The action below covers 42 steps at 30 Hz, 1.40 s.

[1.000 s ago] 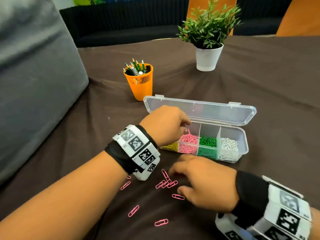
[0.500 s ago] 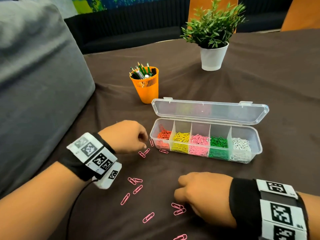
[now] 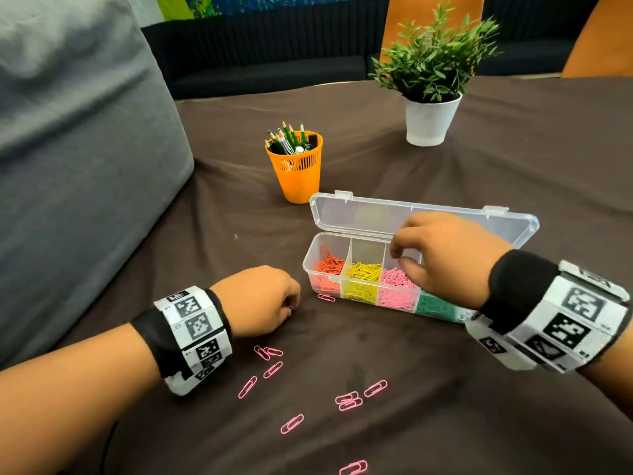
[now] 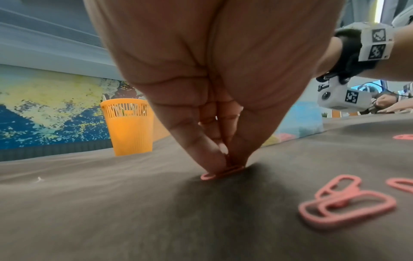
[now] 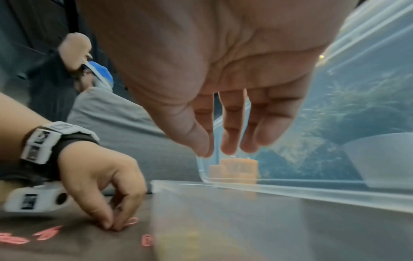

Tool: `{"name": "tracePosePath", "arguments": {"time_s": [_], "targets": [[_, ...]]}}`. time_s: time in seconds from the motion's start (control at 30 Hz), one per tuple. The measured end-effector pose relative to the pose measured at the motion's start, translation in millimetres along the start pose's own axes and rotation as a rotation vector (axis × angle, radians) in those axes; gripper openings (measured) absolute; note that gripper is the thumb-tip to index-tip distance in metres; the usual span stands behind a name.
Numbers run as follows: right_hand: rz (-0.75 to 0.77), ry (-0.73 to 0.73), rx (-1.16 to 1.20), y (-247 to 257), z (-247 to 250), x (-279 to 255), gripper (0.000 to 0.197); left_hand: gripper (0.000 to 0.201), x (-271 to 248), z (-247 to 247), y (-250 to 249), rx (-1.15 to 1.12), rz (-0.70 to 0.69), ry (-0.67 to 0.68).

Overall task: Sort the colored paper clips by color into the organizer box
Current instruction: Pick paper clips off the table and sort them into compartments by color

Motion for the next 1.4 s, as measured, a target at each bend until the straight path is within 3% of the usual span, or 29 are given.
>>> {"name": "tracePosePath", "arguments": {"time_s": [0.1, 0.27, 0.37, 0.5, 0.6, 0.77, 0.97, 1.13, 1.2, 1.27, 1.33, 1.4], "targets": [[0.16, 0.068, 0.043, 52, -16, -6, 0.02, 0.011, -15, 4, 2, -0.072, 0.022, -0.014], [0.232, 0.541, -0.1, 99, -97, -1, 0.051, 0.005, -40, 10, 13, -0.085, 0.042, -0.061], [0.223, 0.58, -0.189, 107, -114, 7, 0.059, 0.019, -45, -4, 20, 0.063, 0.045, -0.059], [0.32, 0.537, -0.179, 117, -111, -8, 0.052, 0.025, -59, -19, 9, 0.009, -0.02, -0.054], [0.352, 0.591, -0.093, 111, -106, -36, 0.046, 0.03, -80, -28, -14, -0.016, -0.063, -0.03], [0.339, 0.67, 0.002, 104, -109, -69, 0.043, 0.017, -97, -35, -48, -0.125, -0.106, -0.029], [0.419, 0.63, -0.049, 118, -113, -80, 0.016, 0.014, -94, -36, -62, -0.068, -0.094, -0.043], [0.25, 0.606, 0.175, 95, -98, -70, 0.012, 0.009, -83, -23, -47, -0.277, 0.052, 0.0], [0.18, 0.503, 0.315, 79, -76, -56, 0.011, 0.009, -74, -6, -49, -0.405, 0.077, -0.017], [0.112, 0.311, 0.438, 53, -43, -35, 0.013, 0.012, -57, 18, -58, -0.524, 0.062, -0.093], [0.009, 0.084, 0.438, 16, -10, -13, 0.016, 0.012, -34, 46, -71, -0.653, 0.031, -0.197], [-0.11, -0.018, 0.359, -15, 4, 3, 0.016, 0.01, -7, 69, -81, -0.722, 0.024, -0.299]]}}
Point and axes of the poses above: each hand's wrist, its own x-axis towards the middle knuckle, its own z-axis out of the back of the hand, y = z × x, the point moved 9 cm from there along x, towards the middle knuckle, and after that the axes turned 1 degree about -y, right-handed, at the moved point
